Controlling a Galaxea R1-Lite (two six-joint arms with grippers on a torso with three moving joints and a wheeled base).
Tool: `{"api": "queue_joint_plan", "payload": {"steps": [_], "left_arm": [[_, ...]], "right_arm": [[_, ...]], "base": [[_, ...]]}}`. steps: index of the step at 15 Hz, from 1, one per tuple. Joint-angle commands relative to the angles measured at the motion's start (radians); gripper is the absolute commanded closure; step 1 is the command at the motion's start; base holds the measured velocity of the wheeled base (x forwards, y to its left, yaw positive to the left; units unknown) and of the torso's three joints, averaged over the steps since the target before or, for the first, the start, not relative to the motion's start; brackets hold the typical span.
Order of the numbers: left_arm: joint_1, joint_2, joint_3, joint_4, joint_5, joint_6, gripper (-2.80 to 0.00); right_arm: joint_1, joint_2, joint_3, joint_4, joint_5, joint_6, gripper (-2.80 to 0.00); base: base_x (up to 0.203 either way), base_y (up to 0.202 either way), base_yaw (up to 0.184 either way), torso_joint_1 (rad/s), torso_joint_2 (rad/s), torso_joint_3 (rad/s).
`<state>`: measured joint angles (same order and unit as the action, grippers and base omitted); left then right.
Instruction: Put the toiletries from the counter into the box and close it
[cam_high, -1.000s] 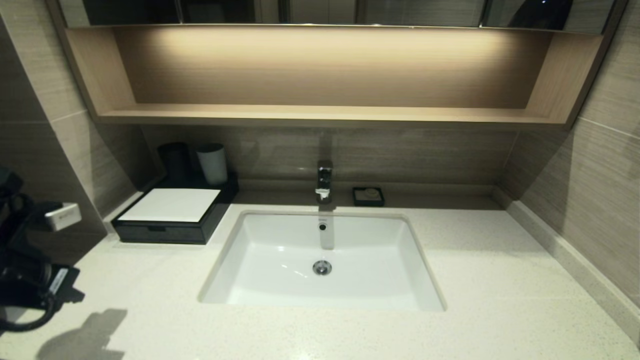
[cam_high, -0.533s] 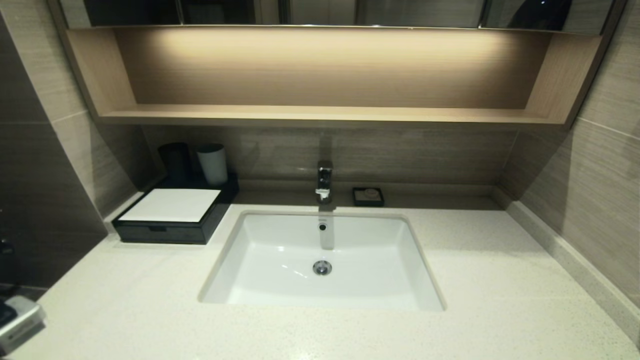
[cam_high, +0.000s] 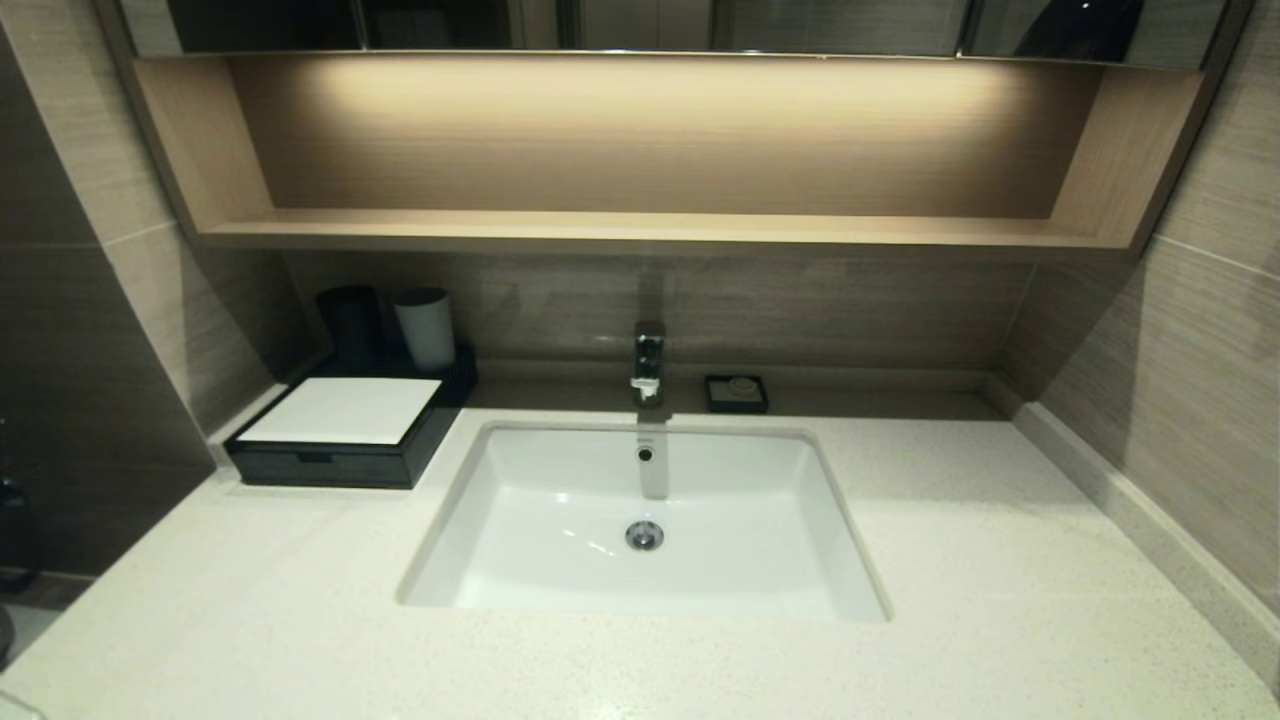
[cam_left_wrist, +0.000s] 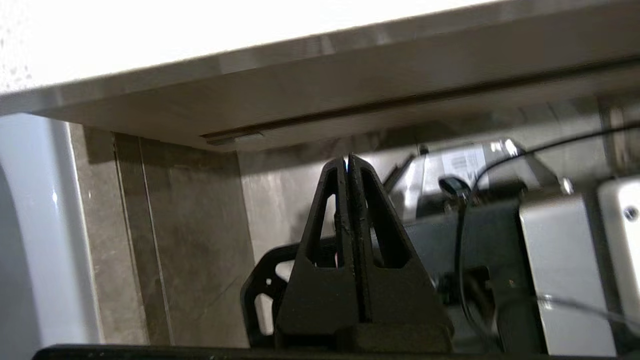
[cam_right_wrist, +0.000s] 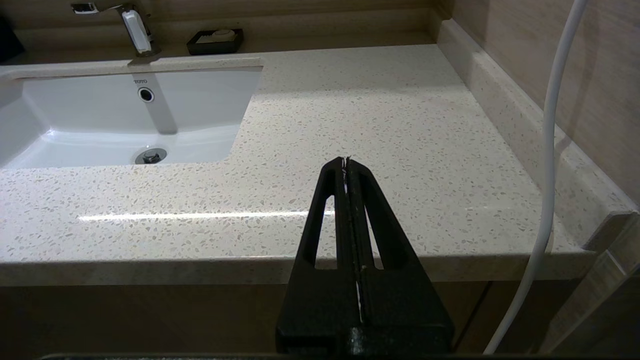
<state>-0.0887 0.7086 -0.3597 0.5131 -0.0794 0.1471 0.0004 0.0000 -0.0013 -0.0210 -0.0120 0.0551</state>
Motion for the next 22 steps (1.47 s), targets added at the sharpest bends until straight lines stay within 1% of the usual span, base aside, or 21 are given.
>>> {"api": "queue_joint_plan", "payload": {"steps": [1, 3, 4, 5, 6, 8, 9, 11, 13, 14, 15, 16, 17, 19, 22], "left_arm": [[-0.074, -0.115, 0.149, -0.149, 0.082, -0.112, 0.00], [-0.074, -0.150, 0.223, -0.252, 0.159, -0.180, 0.00], [-0.069, -0.149, 0.233, -0.266, 0.164, -0.187, 0.00], [-0.034, -0.149, 0.235, -0.271, 0.163, -0.183, 0.00], [0.023, -0.164, 0.239, -0.272, 0.145, -0.167, 0.00], [0.073, -0.254, 0.260, -0.277, 0.074, -0.094, 0.00], [0.084, -0.308, 0.264, -0.278, 0.059, -0.078, 0.00], [0.092, -0.442, 0.268, -0.284, 0.050, -0.077, 0.00], [0.095, -0.581, 0.273, -0.293, 0.062, -0.086, 0.00], [0.095, -0.627, 0.277, -0.308, 0.072, -0.093, 0.00], [0.096, -0.644, 0.281, -0.325, 0.077, -0.112, 0.00], [0.096, -0.651, 0.281, -0.326, 0.077, -0.118, 0.00], [0.096, -0.658, 0.281, -0.321, 0.075, -0.109, 0.00], [0.095, -0.679, 0.283, -0.325, 0.065, -0.038, 0.00], [0.095, -0.711, 0.291, -0.346, 0.062, -0.034, 0.00]], "right_arm": [[0.000, 0.000, 0.000, 0.000, 0.000, 0.000, 0.00], [0.001, 0.001, 0.000, 0.000, 0.000, 0.000, 0.00], [0.000, 0.001, 0.000, 0.000, 0.000, 0.000, 0.00], [0.001, 0.002, 0.000, 0.000, 0.000, 0.000, 0.00], [0.000, 0.000, 0.000, 0.000, 0.000, 0.000, 0.00], [0.000, 0.000, 0.000, 0.000, 0.000, 0.000, 0.00], [0.000, 0.000, 0.000, 0.000, 0.000, 0.000, 0.00], [0.001, 0.000, 0.001, 0.000, 0.000, 0.000, 0.00], [0.001, 0.002, 0.000, 0.000, 0.000, 0.000, 0.00], [0.000, 0.001, 0.000, 0.000, 0.000, 0.000, 0.00], [0.001, 0.000, 0.000, 0.000, 0.000, 0.000, 0.00], [0.001, 0.001, 0.000, 0.000, 0.000, 0.000, 0.00], [0.000, 0.001, 0.000, 0.000, 0.000, 0.000, 0.00], [0.001, 0.001, 0.000, 0.000, 0.000, 0.000, 0.00], [0.001, 0.000, 0.000, 0.000, 0.000, 0.000, 0.00]], "base": [[0.000, 0.000, 0.000, 0.000, 0.00, 0.000], [0.000, 0.000, 0.000, 0.000, 0.00, 0.000], [0.000, 0.000, 0.000, 0.000, 0.00, 0.000], [0.000, 0.000, 0.000, 0.000, 0.00, 0.000], [0.000, 0.000, 0.000, 0.000, 0.00, 0.000], [0.000, 0.000, 0.000, 0.000, 0.00, 0.000], [0.000, 0.000, 0.000, 0.000, 0.00, 0.000], [0.000, 0.000, 0.000, 0.000, 0.00, 0.000], [0.000, 0.000, 0.000, 0.000, 0.00, 0.000], [0.000, 0.000, 0.000, 0.000, 0.00, 0.000], [0.000, 0.000, 0.000, 0.000, 0.00, 0.000], [0.000, 0.000, 0.000, 0.000, 0.00, 0.000], [0.000, 0.000, 0.000, 0.000, 0.00, 0.000], [0.000, 0.000, 0.000, 0.000, 0.00, 0.000], [0.000, 0.000, 0.000, 0.000, 0.00, 0.000]]}}
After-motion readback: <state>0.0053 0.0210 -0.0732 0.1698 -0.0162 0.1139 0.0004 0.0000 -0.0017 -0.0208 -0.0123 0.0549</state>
